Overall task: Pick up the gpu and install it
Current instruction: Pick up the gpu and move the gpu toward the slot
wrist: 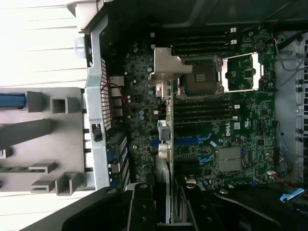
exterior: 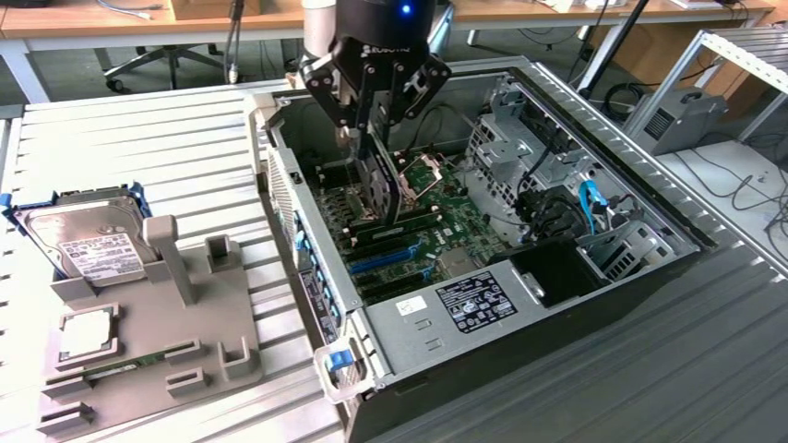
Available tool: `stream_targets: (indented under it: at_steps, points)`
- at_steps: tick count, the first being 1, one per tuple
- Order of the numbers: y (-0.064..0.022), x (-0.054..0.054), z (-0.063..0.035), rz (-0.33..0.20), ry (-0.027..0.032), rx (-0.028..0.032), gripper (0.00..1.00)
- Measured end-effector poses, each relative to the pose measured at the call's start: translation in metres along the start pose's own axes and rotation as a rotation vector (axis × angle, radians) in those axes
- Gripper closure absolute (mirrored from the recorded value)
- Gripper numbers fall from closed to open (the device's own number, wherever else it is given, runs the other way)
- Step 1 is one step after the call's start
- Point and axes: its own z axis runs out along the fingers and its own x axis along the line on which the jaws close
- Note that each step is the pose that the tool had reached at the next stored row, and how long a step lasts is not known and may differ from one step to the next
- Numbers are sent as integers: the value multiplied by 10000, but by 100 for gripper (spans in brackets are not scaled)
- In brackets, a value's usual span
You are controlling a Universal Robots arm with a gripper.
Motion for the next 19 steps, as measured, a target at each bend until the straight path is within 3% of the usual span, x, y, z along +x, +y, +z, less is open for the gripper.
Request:
stream_targets:
  at_steps: [15, 19]
  points:
    - [41, -59, 64, -1, 7, 36, 74]
    - [135, -195, 185, -3, 26, 114, 74]
